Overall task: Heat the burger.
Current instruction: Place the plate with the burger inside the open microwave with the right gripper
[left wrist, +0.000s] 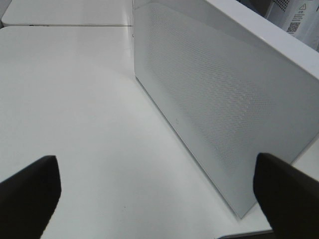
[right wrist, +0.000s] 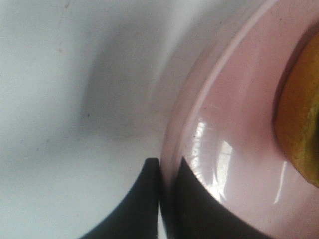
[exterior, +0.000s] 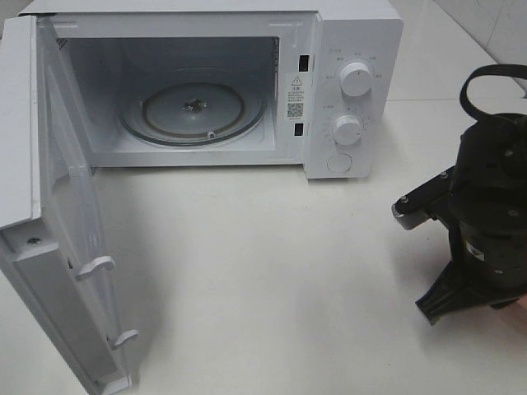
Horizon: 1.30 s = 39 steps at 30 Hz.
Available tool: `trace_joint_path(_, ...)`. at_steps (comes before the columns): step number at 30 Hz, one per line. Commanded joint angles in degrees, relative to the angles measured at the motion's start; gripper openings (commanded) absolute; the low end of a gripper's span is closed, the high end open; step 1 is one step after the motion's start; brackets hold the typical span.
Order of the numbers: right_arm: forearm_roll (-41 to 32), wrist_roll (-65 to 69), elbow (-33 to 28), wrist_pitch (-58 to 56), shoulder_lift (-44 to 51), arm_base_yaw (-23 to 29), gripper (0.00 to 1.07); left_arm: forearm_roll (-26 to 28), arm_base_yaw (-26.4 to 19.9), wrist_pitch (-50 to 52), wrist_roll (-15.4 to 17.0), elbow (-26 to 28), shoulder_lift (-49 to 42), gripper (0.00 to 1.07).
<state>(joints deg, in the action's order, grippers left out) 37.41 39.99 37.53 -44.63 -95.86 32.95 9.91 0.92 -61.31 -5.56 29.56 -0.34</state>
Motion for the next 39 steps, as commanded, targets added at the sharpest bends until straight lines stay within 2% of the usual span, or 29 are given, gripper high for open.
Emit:
trace_joint_path(1,2.6,1.1,-2.3,-4.2,3.5,3.1,0.0,0.3,-0.3,-0.1,0.3,0.1,-1.0,0.98)
trace_joint_path(7,2.6,1.5,-3.7,-7.6,7.1,7.7,0.0,0.3,-0.3,-0.1,0.3,0.1,-1.0,0.98)
trace_joint_path(9,2.3,1.5,-4.0,-9.3,8.9,10.9,0.0,0.3,-0.3,-0.1,0.3,0.1,-1.0,0.98)
trace_joint_path(15,2.2,1.5,-4.0,-11.1,11.1,16.3,0.0,0.3,-0.3,-0.1,0.3,0.1,-1.0,0.98)
trace_joint_path(16,2.2,1.5,-4.0,-11.2,11.8,18.9,0.0,0.3,-0.3,-0.1,0.3,0.1,-1.0,0.98)
trace_joint_path(17,2.2,1.5,-4.0,-11.2,11.8,18.9,0.0,0.3,-0.3,-0.1,0.3,0.1,-1.0,0.98)
trace_joint_path(19,2.2,1.5,-4.0,-11.5,12.1,22.6,0.0,0.3,-0.3,-0.1,0.3,0.1,-1.0,0.98)
trace_joint_path(20,2.2,1.5,-4.0,-11.5,12.1,22.6,0.0,0.3,-0.3,-0.1,0.3,0.1,-1.0,0.98)
trace_joint_path(21,2.2,0.9,-4.0,-12.1,12.1,25.1,0.0,0.3,-0.3,-0.1,0.3,0.1,-1.0,0.98)
trace_joint_path(23,2.2,0.5,-4.0,-12.4,12.1,26.3,0.0,0.3,-0.3,-0.1,0.3,0.1,-1.0,0.98)
trace_joint_path(24,2.2,0.3,-4.0,-12.4,12.1,29.0,0.0,0.3,-0.3,-0.1,0.3,0.1,-1.0,0.98)
trace_joint_path(28,2.2,0.3,-4.0,-12.3,12.1,32.5,0.0,0.3,-0.3,-0.1,0.3,0.1,-1.0,0.98)
trace_joint_path(29,2.3,0.2,-4.0,-12.3,12.1,34.8,0.0,0.3,-0.3,-0.1,0.3,0.1,-1.0,0.98)
trace_joint_path(39,2.4,-4.0,-4.0,-12.1,12.1,43.7,0.01,0.3,-0.3,-0.1,0.3,0.1,-1.0,0.98)
